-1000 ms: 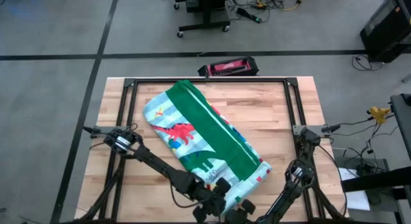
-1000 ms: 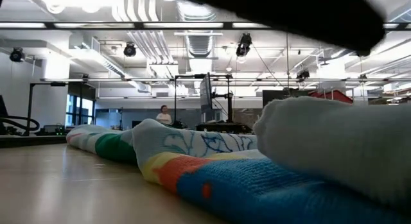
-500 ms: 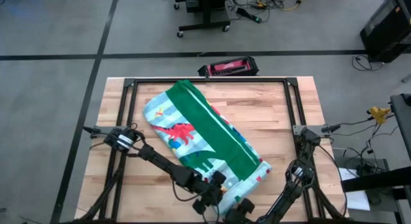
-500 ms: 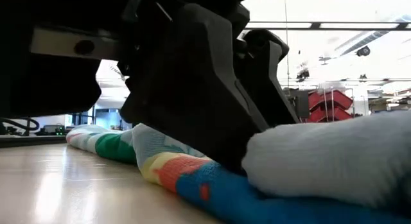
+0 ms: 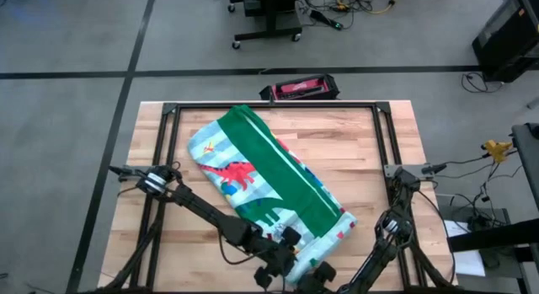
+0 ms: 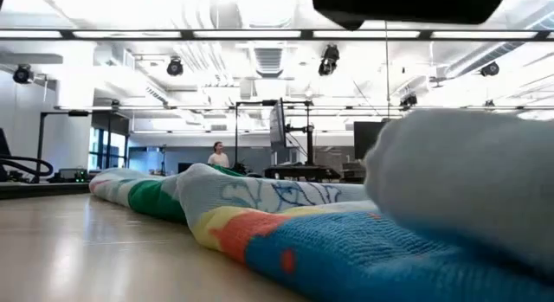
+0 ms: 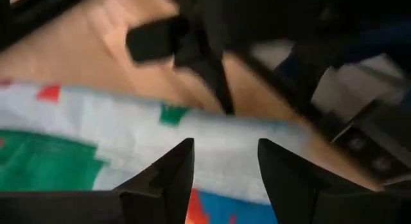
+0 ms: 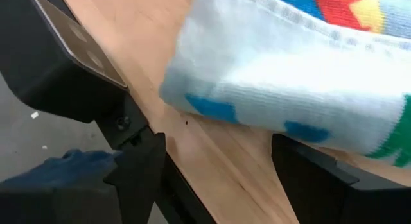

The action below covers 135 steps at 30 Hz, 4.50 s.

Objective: Roll towel
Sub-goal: Roll the green multi-color dinosaur print towel

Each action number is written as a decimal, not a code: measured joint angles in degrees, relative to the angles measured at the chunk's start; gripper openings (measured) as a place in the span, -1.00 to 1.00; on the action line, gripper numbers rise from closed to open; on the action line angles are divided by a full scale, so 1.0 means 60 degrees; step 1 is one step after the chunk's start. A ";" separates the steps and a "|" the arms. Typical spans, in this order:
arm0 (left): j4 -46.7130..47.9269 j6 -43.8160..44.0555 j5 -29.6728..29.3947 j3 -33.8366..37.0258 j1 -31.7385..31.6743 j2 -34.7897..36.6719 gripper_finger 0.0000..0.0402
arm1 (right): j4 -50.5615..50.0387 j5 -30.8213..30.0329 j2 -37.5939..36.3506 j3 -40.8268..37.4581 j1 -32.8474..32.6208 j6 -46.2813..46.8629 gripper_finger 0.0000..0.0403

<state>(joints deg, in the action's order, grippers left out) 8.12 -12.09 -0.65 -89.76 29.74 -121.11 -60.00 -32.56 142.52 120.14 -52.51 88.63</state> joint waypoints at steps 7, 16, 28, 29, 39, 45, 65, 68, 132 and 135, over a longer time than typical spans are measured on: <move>-0.1031 0.0366 0.0834 0.0565 -0.0136 -0.0729 -0.22 | -0.0024 -0.0074 0.0000 0.0000 -0.0015 -0.0135 0.37; -0.1288 0.0798 0.0981 0.0932 -0.0146 -0.0971 -0.22 | 0.0060 -0.0423 0.0000 -0.0022 0.0215 -0.0439 0.34; -0.3180 0.1606 0.1097 0.1859 -0.0124 -0.0971 -0.22 | -0.0014 -0.0561 -0.0089 -0.0025 0.0630 -0.1117 0.32; -0.3213 0.1623 0.1097 0.1872 -0.0124 -0.0984 -0.22 | -0.0042 -0.0562 -0.0122 -0.0025 0.0630 -0.1135 0.31; -0.3649 0.1634 0.1097 0.1835 -0.0106 -0.1044 -0.22 | -0.0632 -0.0843 -0.0466 -0.0025 0.0505 -0.1129 0.22; -0.3684 0.1638 0.1130 0.1803 -0.0095 -0.1044 -0.22 | -0.0783 -0.0755 -0.0714 -0.0025 0.0000 -0.0715 0.18; -0.3195 0.1164 0.1026 0.1793 -0.0246 -0.0145 -0.22 | -0.0596 -0.0684 0.0036 -0.0215 -0.0234 0.0325 0.30; -0.3107 0.1171 0.1017 0.1916 -0.0299 -0.0280 -0.22 | -0.0572 -0.0683 0.0036 -0.0215 -0.0177 0.0226 0.35; -0.0732 0.1124 0.0341 0.1942 -0.0331 0.0209 -0.22 | -0.0708 -0.1300 -0.0361 0.0102 0.1008 -0.2070 0.45; -0.0666 0.1131 0.0226 0.1940 -0.0331 0.0213 -0.22 | -0.0708 -0.1328 -0.0367 0.0102 0.1012 -0.2122 0.47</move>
<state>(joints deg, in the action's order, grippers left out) 4.12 -5.30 0.71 -78.12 27.75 -119.83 -64.25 -40.52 140.32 120.75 -46.44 75.90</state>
